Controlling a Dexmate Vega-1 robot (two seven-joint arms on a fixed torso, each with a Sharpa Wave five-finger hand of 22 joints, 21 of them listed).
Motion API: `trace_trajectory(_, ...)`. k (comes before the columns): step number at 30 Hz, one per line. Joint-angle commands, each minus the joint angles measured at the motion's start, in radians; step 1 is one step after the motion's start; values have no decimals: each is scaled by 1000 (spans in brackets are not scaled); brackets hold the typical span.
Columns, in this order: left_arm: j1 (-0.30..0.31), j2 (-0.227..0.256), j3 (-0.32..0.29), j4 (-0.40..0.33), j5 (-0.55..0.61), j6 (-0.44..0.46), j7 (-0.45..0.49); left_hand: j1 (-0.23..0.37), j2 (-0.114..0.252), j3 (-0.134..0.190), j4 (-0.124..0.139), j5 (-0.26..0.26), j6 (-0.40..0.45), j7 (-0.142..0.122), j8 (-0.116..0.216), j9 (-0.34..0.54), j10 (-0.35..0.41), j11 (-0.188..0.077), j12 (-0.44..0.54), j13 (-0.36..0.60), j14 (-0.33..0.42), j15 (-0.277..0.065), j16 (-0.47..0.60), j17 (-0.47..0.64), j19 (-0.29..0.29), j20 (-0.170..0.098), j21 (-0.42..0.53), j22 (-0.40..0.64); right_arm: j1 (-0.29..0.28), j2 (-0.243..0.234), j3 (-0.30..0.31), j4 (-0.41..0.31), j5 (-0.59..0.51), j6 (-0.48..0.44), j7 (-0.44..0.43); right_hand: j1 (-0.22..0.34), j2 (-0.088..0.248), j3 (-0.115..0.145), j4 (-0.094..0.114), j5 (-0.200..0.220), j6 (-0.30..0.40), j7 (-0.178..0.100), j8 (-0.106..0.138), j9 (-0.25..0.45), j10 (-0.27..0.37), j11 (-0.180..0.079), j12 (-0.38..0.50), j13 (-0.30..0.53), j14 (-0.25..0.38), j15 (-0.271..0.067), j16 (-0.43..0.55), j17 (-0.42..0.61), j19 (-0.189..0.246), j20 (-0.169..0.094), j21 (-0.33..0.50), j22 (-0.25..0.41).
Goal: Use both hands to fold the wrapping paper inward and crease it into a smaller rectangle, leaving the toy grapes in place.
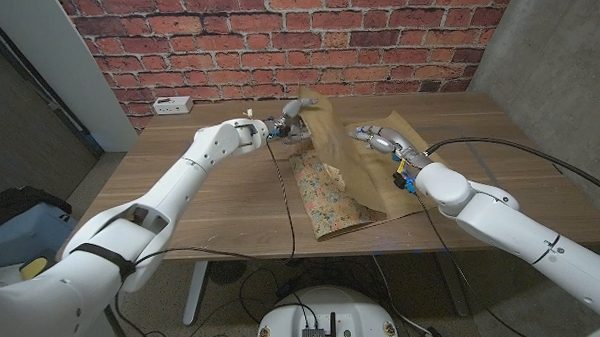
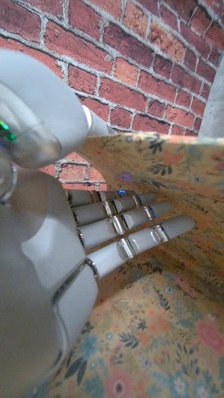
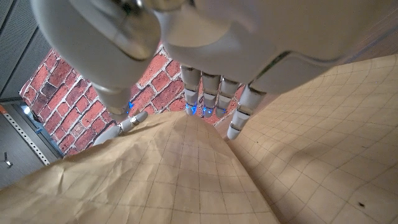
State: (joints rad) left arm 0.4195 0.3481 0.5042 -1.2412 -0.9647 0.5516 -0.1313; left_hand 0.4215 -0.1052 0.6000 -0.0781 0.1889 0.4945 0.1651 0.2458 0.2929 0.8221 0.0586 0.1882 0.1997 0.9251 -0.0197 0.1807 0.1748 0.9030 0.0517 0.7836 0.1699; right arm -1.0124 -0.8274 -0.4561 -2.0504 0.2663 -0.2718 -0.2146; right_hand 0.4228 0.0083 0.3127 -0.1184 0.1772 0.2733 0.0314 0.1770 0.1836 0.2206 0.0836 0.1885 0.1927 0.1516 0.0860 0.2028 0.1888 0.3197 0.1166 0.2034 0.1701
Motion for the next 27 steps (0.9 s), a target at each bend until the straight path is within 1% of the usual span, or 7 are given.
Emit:
trace_trajectory(1,-40,-94,10,233,3,-250,-445,-61,-10,-24,11,-13,-49,-3,-42,-25,-101,45,-9,1,-121,45,-8,7,-65,43,-57,2,17,3,24,24,67,45,62,-19,-6,-13,3,7,-11,6,0,4,-8,3,0,3,0,8,-3,5,5,8,0,6)
trace_trajectory(3,-47,-108,10,264,10,-275,-481,-88,-11,-34,18,-16,-56,1,-46,-33,-140,69,-9,1,-168,67,-7,7,-100,60,-83,3,16,8,33,37,92,66,76,-32,-15,-22,7,8,-15,9,1,4,-9,5,1,4,1,12,-2,6,11,13,1,6)
trace_trajectory(7,-54,-126,5,299,17,-298,-521,-120,-16,-48,26,-19,-69,-8,-50,-42,-181,72,-8,1,-231,83,-9,7,-137,80,-114,4,9,23,59,69,152,124,103,-74,-39,-50,22,13,-16,20,7,5,-2,14,6,4,6,24,1,7,21,22,4,7)
trace_trajectory(11,-50,-130,1,295,27,-303,-522,-128,-18,-52,28,-19,-66,-12,-49,-45,-188,73,-6,1,-237,85,-6,6,-144,82,-120,4,-10,73,94,154,235,270,151,-125,-65,-85,43,24,-10,25,12,5,15,22,13,4,24,27,8,9,45,31,10,8)
trace_trajectory(15,-46,-138,-6,299,26,-309,-531,-135,-18,-55,29,-18,-57,-11,-45,-47,-186,71,-2,1,-244,80,-4,6,-150,82,-127,4,-13,83,103,180,262,320,170,-153,-79,-104,54,31,0,35,17,5,26,26,16,3,36,31,12,10,54,32,12,8)
trace_trajectory(23,-69,-178,-4,377,31,-356,-647,-160,-15,-64,25,-16,-66,-50,-50,-64,-305,68,-12,-3,-356,105,-9,2,-206,107,-184,5,4,4,89,56,181,151,84,-173,-91,-122,61,42,2,32,17,4,28,14,14,3,42,33,11,8,64,60,12,8)
trace_trajectory(27,-84,-181,9,397,64,-387,-678,-201,-50,-100,19,-11,-178,-52,-73,-84,-393,93,-9,-5,-437,118,-7,3,-256,120,-237,5,13,-31,87,-10,155,62,53,-168,-101,-128,55,48,-19,36,10,3,18,16,9,3,35,43,5,6,64,90,8,8)
